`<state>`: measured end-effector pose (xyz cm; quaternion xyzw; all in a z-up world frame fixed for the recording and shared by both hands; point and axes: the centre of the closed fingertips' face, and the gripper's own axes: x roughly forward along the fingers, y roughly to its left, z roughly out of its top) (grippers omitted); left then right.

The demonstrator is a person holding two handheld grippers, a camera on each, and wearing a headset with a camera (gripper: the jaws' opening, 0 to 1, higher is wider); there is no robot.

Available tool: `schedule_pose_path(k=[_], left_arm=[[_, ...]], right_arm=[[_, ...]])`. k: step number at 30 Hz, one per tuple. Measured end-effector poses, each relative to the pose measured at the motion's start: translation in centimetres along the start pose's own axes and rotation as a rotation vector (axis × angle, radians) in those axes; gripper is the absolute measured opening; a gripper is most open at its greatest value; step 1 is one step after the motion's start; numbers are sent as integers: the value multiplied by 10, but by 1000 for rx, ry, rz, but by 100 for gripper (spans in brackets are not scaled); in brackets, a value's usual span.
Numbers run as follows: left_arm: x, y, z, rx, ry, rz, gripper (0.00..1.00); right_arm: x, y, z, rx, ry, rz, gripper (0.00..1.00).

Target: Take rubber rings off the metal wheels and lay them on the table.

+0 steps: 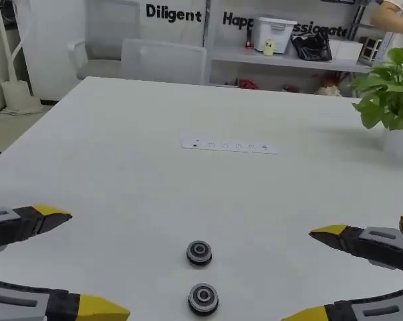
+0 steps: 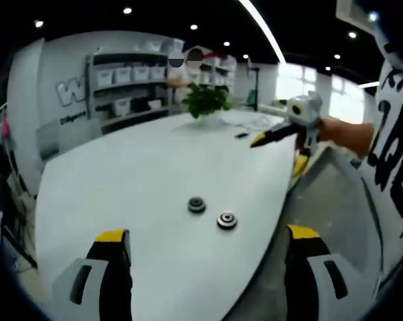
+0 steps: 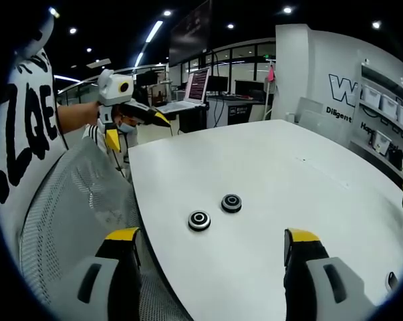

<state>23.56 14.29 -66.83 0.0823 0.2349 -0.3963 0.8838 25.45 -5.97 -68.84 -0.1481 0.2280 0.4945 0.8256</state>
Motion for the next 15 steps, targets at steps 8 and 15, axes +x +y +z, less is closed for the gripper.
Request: schedule_pose_path(k=[8, 15], left_arm=[[-2, 3, -2, 14, 11, 12, 97], [-1, 6, -1, 18, 11, 16, 96]], right_arm=[[2, -2, 2, -4, -3, 1, 85], [5, -2, 3, -12, 0, 7, 84]])
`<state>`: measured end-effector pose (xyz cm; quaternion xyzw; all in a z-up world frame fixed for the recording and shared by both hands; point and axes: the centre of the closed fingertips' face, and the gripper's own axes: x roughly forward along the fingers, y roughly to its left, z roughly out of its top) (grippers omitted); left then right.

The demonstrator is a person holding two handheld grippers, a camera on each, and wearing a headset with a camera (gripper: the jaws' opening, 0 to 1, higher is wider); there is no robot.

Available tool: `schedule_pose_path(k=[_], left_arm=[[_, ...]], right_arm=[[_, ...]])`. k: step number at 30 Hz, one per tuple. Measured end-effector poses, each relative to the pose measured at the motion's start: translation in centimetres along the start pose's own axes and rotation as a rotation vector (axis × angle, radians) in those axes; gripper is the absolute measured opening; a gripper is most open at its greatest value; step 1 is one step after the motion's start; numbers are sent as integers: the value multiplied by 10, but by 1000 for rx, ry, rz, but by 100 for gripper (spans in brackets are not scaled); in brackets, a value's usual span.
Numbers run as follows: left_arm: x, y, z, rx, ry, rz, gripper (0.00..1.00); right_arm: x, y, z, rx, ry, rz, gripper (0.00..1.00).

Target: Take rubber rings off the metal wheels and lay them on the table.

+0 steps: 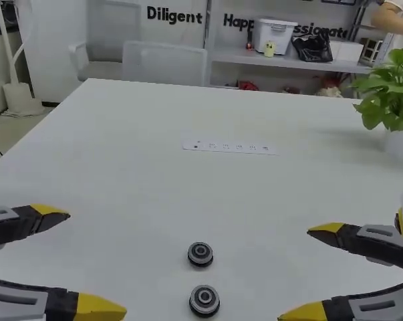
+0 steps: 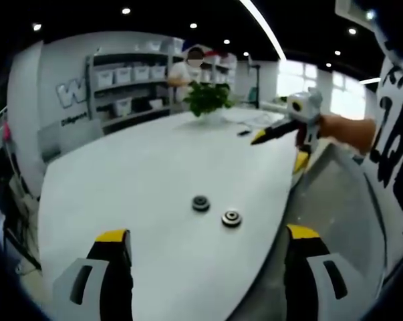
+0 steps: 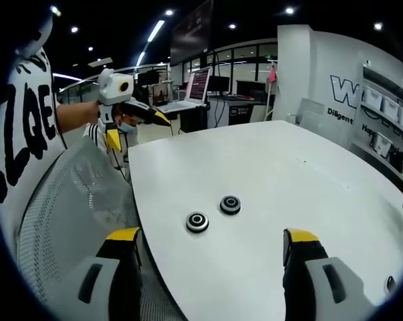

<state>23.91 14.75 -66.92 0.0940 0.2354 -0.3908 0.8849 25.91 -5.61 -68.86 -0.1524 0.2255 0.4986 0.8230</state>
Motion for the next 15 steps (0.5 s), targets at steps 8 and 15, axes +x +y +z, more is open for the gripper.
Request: schedule_pose_path(k=[8, 15], left_arm=[[4, 1, 0, 12, 8, -2, 96], [8, 2, 2, 23, 9, -13, 94]], right_arm=[[3, -3, 3, -13, 1, 6, 84], [8, -1, 7, -20, -16, 38, 84]])
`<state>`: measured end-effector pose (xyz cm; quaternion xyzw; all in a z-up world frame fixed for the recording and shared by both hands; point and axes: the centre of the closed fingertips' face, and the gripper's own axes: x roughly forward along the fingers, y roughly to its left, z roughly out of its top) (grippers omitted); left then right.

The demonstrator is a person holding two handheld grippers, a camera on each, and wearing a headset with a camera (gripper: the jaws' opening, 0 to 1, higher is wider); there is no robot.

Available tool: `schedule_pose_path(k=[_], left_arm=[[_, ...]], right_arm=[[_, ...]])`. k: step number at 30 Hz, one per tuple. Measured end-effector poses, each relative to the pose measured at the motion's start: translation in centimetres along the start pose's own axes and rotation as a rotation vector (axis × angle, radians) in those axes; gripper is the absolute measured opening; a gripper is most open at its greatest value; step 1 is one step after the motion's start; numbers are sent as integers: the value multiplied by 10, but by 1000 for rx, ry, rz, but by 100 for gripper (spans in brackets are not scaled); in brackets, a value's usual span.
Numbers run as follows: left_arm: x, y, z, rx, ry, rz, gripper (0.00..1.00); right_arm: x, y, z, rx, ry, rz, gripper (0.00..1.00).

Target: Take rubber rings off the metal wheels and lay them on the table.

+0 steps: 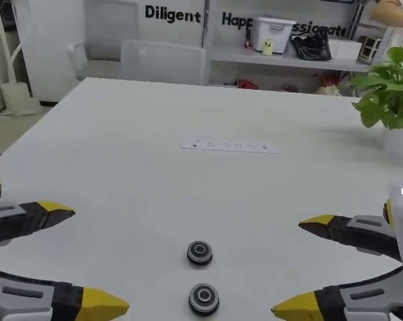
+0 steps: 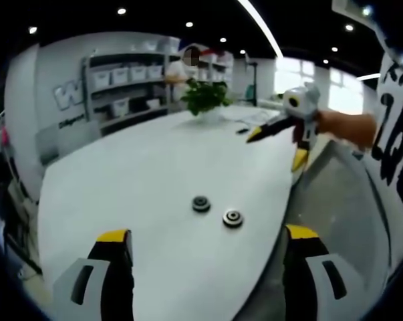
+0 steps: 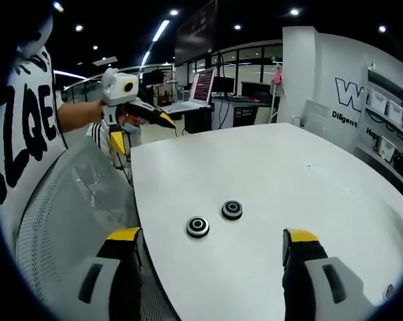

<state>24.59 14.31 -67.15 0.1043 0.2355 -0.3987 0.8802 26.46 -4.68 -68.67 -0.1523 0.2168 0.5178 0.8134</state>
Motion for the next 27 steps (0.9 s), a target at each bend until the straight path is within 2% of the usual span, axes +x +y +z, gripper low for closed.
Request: schedule_pose_path(k=[8, 14, 21, 27], left_arm=[[9, 2, -1, 12, 6, -19, 93], [16, 4, -5, 21, 20, -32, 91], [24, 3, -8, 34, 33, -53, 90], [31, 1, -10, 41, 40, -72, 89]], right_arm=[[9, -1, -3, -7, 5, 32, 80], [17, 4, -4, -8, -6, 83, 78], [28, -1, -12, -22, 5, 109, 76], [35, 1, -14, -47, 24, 141, 73]])
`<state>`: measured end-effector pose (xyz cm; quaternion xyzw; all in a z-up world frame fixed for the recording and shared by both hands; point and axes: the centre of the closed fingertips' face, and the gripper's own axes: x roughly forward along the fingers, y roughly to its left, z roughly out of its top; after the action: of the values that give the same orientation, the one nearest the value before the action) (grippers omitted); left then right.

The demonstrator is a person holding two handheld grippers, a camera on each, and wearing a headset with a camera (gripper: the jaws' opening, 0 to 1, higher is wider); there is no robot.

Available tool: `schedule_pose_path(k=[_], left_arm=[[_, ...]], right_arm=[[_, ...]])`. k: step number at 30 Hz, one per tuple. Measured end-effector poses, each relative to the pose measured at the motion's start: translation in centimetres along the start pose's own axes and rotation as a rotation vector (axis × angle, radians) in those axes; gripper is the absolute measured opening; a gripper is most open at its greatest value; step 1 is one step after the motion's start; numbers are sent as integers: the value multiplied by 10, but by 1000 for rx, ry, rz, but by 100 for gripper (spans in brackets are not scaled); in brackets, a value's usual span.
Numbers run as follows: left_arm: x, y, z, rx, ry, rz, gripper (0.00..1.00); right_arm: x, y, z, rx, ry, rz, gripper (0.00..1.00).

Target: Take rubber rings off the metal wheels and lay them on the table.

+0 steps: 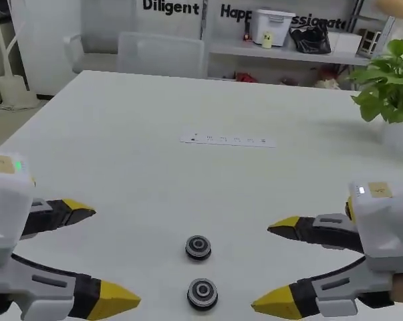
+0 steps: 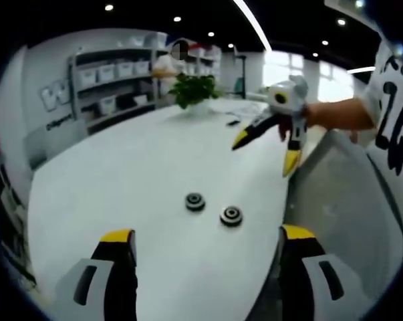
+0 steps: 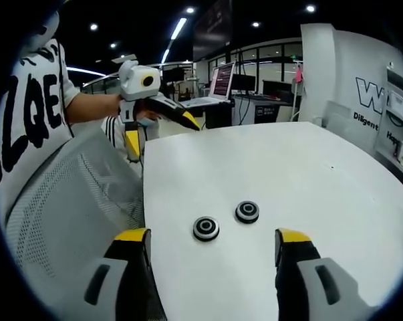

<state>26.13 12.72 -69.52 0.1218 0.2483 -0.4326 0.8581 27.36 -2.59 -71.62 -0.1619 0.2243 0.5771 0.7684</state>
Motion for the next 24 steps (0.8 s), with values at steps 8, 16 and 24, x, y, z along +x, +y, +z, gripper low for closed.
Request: schedule_pose_path(k=[8, 16, 24], left_arm=[[12, -2, -1, 2, 7, -30, 88], [24, -3, -3, -1, 11, -54, 85], [36, -7, -11, 8, 38, -82, 84]], right_arm=[[8, 1, 0, -16, 0, 44, 71], [15, -9, -10, -5, 15, 46, 66], [23, -10, -19, -12, 39, 60, 64]])
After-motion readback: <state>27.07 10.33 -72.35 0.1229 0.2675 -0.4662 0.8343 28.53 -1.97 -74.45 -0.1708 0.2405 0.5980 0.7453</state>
